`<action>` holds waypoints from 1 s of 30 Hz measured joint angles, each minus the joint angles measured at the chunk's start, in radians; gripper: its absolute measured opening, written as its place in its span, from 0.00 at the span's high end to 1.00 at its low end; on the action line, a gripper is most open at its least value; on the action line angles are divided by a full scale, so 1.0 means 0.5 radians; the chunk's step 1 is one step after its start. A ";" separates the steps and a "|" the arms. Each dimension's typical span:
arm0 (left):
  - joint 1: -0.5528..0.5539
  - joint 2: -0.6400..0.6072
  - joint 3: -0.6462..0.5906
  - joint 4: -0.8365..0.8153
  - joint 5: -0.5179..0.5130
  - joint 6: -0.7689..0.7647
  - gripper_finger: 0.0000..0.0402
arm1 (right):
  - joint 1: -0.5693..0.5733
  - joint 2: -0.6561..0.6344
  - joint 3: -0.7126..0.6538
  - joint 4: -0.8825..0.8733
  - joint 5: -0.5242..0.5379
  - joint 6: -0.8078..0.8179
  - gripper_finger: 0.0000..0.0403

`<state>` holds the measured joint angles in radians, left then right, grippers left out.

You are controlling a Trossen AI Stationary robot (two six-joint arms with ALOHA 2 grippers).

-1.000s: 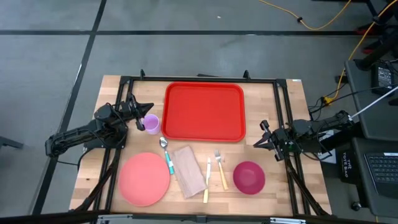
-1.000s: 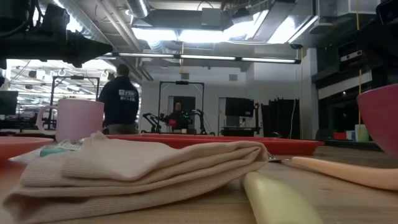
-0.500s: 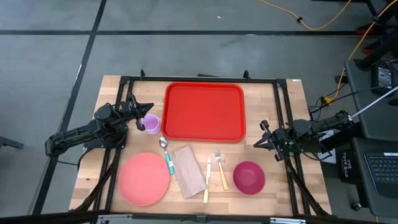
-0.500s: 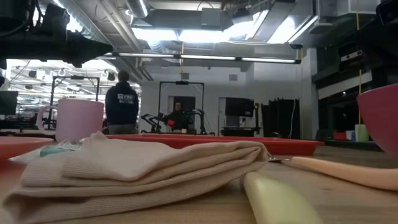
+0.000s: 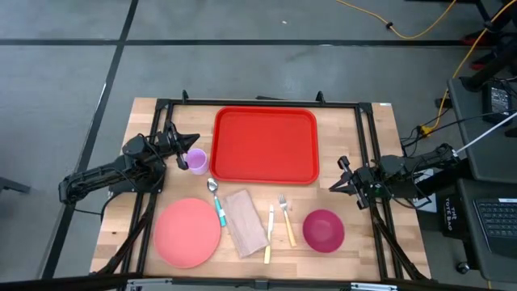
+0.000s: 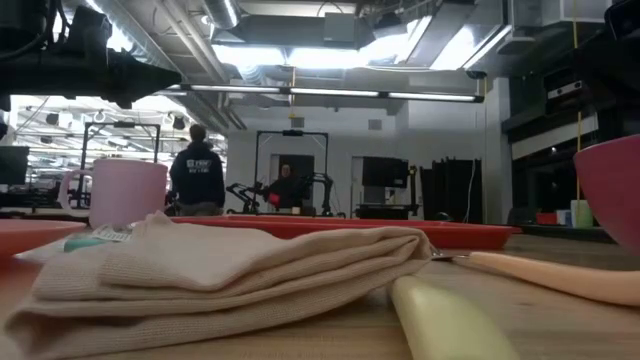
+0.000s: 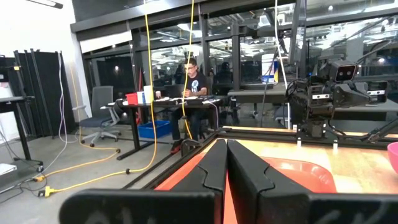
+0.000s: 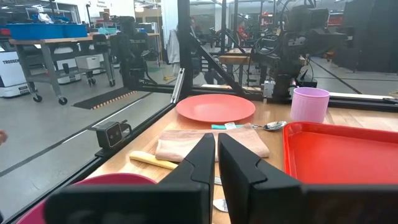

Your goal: Set up tray

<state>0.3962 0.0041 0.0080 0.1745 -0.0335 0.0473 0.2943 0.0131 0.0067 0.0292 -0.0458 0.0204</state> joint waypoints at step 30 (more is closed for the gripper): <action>0.000 0.000 0.000 0.000 -0.001 0.000 0.98 | -0.001 -0.001 0.001 0.002 0.000 -0.138 0.93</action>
<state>0.3963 0.0043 0.0079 0.1744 -0.0338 0.0471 0.2939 0.0128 0.0070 0.0299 -0.0456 -0.0485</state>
